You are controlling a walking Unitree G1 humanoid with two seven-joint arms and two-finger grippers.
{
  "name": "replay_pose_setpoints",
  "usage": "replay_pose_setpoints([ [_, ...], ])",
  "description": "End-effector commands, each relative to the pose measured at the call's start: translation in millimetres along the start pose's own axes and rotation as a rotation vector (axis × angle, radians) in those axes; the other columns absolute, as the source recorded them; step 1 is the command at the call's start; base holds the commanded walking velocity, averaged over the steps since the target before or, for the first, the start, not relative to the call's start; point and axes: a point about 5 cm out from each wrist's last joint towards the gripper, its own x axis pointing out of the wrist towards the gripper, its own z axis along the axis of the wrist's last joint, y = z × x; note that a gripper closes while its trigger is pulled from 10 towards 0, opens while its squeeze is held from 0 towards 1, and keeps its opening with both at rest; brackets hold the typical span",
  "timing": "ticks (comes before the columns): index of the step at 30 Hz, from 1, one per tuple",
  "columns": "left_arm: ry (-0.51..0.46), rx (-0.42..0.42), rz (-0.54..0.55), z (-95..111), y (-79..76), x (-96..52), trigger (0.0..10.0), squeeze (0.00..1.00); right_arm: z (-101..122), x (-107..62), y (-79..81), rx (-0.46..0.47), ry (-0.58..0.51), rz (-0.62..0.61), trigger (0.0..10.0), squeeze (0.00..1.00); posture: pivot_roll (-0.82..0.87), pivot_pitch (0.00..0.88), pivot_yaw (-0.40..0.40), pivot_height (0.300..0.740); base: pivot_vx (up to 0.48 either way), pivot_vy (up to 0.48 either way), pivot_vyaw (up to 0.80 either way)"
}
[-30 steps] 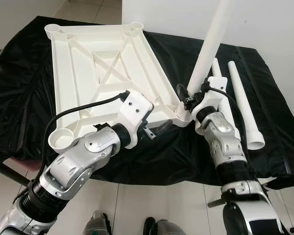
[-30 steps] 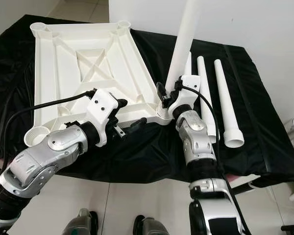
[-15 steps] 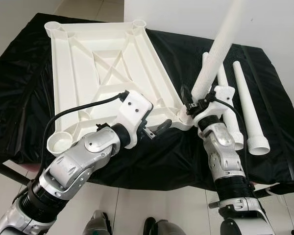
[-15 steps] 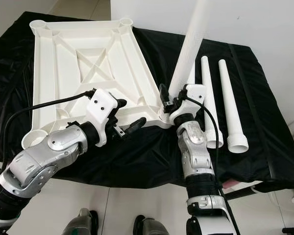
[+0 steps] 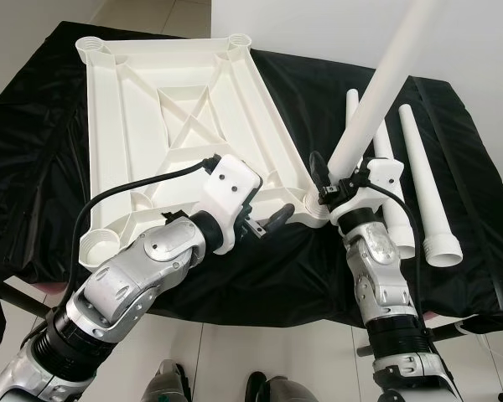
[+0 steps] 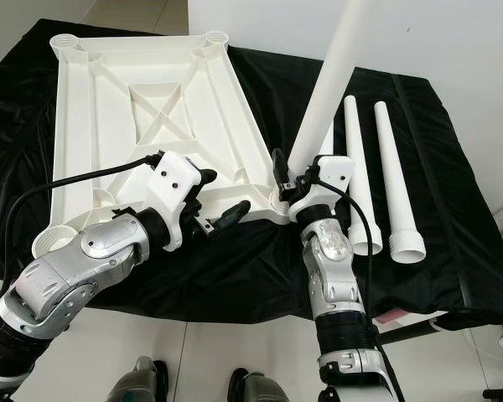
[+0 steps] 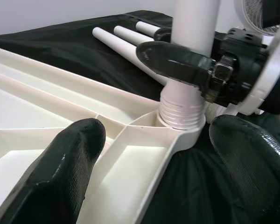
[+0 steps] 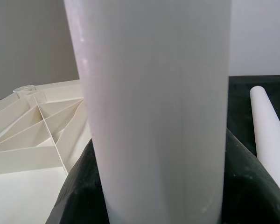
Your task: Building children table
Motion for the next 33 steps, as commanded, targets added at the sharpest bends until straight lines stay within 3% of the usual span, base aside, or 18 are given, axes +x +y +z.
replay_pose_setpoints([
  [1, -0.003, -0.001, -0.191, 2, -12.9, -2.7, 10.0, 0.0, -36, -22.4, 5.0, -0.021, 0.174, 0.038, 10.0, 0.0, 0.13, 0.196, -0.065, 0.74, 0.0, 0.0, 0.0],
  [15, -0.001, -0.009, -0.19, 3, -11.4, -3.1, 10.0, 0.0, -41, -38.2, 7.8, -0.038, 0.139, 0.059, 10.0, 0.0, 0.13, 0.205, -0.061, 0.74, 0.0, 0.0, 0.0],
  [28, 0.001, -0.016, -0.186, 3, -10.7, -3.1, 10.0, 0.0, -42, -43.8, 9.3, -0.106, 0.11, 0.096, 10.0, 0.0, 0.13, 0.21, -0.06, 0.74, 0.0, 0.0, 0.0],
  [33, 0.002, -0.017, -0.186, 3, -10.7, -3.2, 10.0, 0.0, -45, -45.0, 8.3, -0.093, 0.125, 0.085, 10.0, 0.0, 0.13, 0.21, -0.06, 0.74, 0.0, 0.0, 0.0],
])
